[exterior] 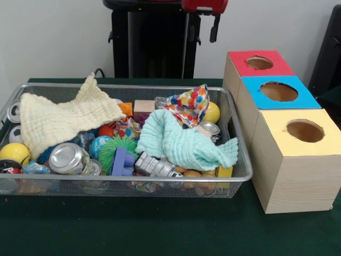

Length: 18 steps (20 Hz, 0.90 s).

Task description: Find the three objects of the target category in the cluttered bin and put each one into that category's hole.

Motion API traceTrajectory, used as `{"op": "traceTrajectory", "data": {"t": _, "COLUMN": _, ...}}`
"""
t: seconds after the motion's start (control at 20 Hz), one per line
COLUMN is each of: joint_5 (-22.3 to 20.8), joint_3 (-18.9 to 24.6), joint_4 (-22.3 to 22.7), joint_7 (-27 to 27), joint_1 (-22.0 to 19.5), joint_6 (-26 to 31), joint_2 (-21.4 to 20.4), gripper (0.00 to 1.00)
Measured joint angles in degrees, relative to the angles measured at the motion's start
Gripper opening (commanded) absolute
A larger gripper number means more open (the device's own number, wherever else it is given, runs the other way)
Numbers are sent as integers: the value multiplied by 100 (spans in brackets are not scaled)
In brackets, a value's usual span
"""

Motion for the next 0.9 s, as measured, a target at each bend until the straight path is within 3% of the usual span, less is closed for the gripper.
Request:
{"op": "traceTrajectory", "data": {"t": 0.5, "joint_5": -2, "joint_3": 0, "joint_4": 47, "joint_7": 0, "joint_1": -39, "joint_6": 29, "joint_2": -88, "gripper": 100}}
{"op": "traceTrajectory", "data": {"t": 0.9, "joint_5": -306, "joint_3": 1, "joint_4": 48, "joint_7": 0, "joint_1": -441, "joint_6": 28, "joint_2": 19, "gripper": 100}}
